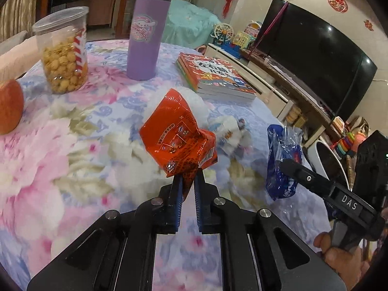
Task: Collect trash
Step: 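Grasp the orange snack bag with left tool while right tool grasps blue plastic bag, then carry the orange bag and blue plastic bag with both tools over the trash bin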
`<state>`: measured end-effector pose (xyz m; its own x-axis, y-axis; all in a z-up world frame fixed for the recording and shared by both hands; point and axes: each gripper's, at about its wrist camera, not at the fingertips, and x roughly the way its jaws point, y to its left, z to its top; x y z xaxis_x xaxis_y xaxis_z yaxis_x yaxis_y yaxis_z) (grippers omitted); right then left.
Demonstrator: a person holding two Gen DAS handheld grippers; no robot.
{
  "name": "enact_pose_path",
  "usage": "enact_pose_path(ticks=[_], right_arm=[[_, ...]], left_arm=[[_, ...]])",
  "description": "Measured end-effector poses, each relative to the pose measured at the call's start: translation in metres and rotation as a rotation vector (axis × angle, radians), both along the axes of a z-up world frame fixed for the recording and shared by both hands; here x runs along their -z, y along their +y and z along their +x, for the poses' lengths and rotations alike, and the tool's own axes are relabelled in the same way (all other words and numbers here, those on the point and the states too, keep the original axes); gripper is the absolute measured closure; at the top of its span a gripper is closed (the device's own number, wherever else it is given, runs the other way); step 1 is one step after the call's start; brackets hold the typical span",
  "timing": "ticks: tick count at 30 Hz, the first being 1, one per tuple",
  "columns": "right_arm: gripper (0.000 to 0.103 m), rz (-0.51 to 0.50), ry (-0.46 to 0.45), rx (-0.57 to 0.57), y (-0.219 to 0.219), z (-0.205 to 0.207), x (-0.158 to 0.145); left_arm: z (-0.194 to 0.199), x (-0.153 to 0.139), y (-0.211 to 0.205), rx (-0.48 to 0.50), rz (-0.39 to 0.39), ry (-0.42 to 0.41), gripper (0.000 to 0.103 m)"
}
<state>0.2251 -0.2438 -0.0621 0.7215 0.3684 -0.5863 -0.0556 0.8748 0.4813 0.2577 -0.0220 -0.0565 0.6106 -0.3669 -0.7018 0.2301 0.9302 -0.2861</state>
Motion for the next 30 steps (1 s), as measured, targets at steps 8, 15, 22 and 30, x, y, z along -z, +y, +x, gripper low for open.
enact_pose_path(ticks=[8, 15, 22, 30], right_arm=[[0.057, -0.042, -0.039, -0.055, 0.009, -0.033, -0.014], [0.057, -0.029, -0.045, -0.038, -0.007, -0.06, -0.015], [0.057, -0.019, -0.051, 0.004, -0.035, -0.085, -0.015], [0.057, -0.025, -0.069, 0.047, -0.058, -0.108, -0.02]], left_arm=[[-0.047, 0.0, -0.014, 0.028, -0.016, 0.007, 0.095], [-0.069, -0.001, -0.046, 0.09, -0.017, 0.011, 0.095], [-0.081, -0.002, -0.077, 0.144, -0.003, 0.008, 0.095], [-0.091, -0.002, -0.105, 0.196, 0.03, 0.006, 0.095]])
